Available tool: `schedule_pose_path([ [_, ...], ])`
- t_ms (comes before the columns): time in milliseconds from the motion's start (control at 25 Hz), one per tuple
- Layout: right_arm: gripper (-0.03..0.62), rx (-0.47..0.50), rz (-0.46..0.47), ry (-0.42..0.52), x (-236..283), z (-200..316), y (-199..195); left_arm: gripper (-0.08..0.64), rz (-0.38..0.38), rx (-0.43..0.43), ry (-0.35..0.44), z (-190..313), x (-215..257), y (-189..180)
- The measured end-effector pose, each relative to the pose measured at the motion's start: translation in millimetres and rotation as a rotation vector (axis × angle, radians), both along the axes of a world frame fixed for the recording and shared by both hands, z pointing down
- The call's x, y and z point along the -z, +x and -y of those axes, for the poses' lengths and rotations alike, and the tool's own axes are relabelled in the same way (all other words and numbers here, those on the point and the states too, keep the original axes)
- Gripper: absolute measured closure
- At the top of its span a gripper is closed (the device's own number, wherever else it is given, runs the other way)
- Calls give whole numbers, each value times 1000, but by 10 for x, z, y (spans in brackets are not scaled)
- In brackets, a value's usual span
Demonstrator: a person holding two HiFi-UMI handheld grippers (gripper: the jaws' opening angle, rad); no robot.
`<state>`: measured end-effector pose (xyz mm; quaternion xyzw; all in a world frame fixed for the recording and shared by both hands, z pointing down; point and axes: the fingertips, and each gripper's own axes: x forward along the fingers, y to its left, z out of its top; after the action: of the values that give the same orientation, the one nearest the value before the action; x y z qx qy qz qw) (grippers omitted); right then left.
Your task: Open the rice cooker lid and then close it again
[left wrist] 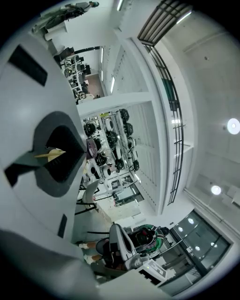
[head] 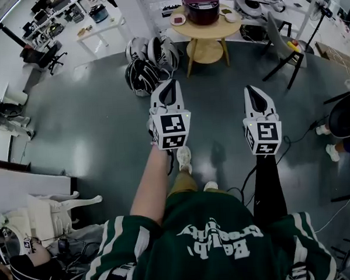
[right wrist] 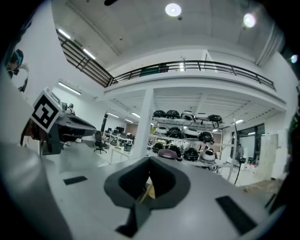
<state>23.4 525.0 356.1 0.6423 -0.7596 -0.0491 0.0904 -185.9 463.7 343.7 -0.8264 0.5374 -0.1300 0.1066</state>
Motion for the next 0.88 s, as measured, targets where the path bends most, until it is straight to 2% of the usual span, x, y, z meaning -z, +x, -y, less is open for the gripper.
schedule_pose_path([
  [280, 574, -7, -20, 0, -47, 641, -95, 567, -64, -40, -3, 675, -40, -14],
  [640, 547, -44, 14, -4, 25, 1970, -149, 562, -128, -126, -7, 2041, 94, 43],
  [680, 538, -51, 29, -7, 39, 2108, -158, 540, -134, -142, -10, 2181, 116, 48],
  [760, 509, -61, 67, -9, 68, 2354, -190, 450, -147, -183, -21, 2419, 148, 57],
  [880, 457, -69, 98, -1, 103, 2681, -267, 402, -175, -232, -23, 2724, 192, 34],
])
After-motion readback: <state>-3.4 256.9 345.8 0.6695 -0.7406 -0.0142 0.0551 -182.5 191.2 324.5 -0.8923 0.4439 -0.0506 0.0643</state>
